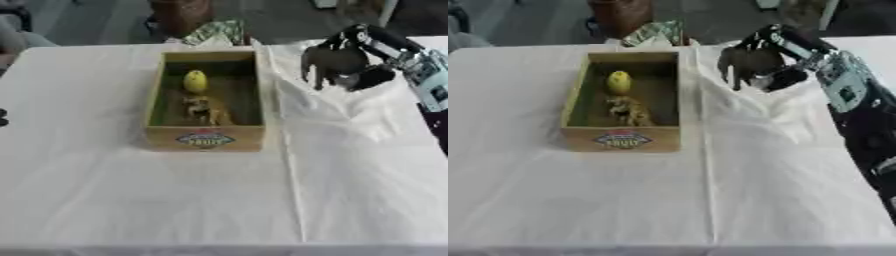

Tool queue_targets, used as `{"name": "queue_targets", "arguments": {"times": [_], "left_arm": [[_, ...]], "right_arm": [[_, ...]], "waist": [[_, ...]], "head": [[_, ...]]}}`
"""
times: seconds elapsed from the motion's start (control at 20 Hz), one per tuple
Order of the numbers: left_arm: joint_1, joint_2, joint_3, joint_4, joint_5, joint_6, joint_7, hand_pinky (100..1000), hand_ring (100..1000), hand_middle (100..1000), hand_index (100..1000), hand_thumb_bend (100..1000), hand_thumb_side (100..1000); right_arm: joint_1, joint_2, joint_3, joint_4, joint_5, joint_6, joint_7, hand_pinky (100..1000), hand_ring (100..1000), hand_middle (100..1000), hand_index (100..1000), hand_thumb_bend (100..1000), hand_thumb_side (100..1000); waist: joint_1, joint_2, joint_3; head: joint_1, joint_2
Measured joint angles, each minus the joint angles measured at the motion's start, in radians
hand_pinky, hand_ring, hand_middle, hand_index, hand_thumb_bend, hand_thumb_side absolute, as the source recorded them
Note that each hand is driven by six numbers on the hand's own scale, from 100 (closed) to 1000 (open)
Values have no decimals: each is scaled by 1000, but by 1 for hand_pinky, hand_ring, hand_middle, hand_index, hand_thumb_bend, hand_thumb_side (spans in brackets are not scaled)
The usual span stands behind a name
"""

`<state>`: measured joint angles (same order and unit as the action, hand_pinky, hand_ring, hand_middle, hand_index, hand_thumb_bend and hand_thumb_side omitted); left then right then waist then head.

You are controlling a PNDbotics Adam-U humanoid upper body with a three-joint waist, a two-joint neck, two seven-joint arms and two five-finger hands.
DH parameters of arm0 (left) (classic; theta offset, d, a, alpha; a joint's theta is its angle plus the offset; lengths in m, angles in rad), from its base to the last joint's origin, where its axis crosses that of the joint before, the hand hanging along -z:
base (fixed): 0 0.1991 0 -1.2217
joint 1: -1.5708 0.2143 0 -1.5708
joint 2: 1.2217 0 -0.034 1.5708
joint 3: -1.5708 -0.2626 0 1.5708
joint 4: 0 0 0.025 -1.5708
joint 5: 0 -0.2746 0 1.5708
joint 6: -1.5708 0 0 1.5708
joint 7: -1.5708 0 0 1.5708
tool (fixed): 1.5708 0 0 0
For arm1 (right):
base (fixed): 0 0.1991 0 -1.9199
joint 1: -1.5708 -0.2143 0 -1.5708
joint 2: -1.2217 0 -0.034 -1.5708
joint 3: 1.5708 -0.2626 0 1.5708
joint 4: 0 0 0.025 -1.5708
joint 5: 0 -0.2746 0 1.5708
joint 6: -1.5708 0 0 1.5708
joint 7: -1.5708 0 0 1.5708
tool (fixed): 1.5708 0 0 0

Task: Pick up objects on the table and place them in the box.

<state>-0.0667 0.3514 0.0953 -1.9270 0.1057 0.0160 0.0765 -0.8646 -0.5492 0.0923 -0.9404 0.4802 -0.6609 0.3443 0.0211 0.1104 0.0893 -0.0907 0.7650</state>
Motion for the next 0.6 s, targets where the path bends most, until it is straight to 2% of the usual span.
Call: {"name": "queue_targets", "arguments": {"times": [0.3, 0.6], "left_arm": [[4, -1, -5, 0, 1, 0, -12, 569, 559, 552, 715, 100, 866], [-8, -19, -19, 1, 10, 1, -29, 571, 559, 553, 716, 100, 871]], "right_arm": [[-70, 46, 21, -31, -80, 16, 63, 330, 341, 311, 450, 221, 235], [-123, 135, 32, -16, -86, 25, 98, 335, 346, 315, 453, 207, 235]], "waist": [[-3, -6, 18], [-5, -5, 58]], "head": [[-11, 0], [-38, 0]]}}
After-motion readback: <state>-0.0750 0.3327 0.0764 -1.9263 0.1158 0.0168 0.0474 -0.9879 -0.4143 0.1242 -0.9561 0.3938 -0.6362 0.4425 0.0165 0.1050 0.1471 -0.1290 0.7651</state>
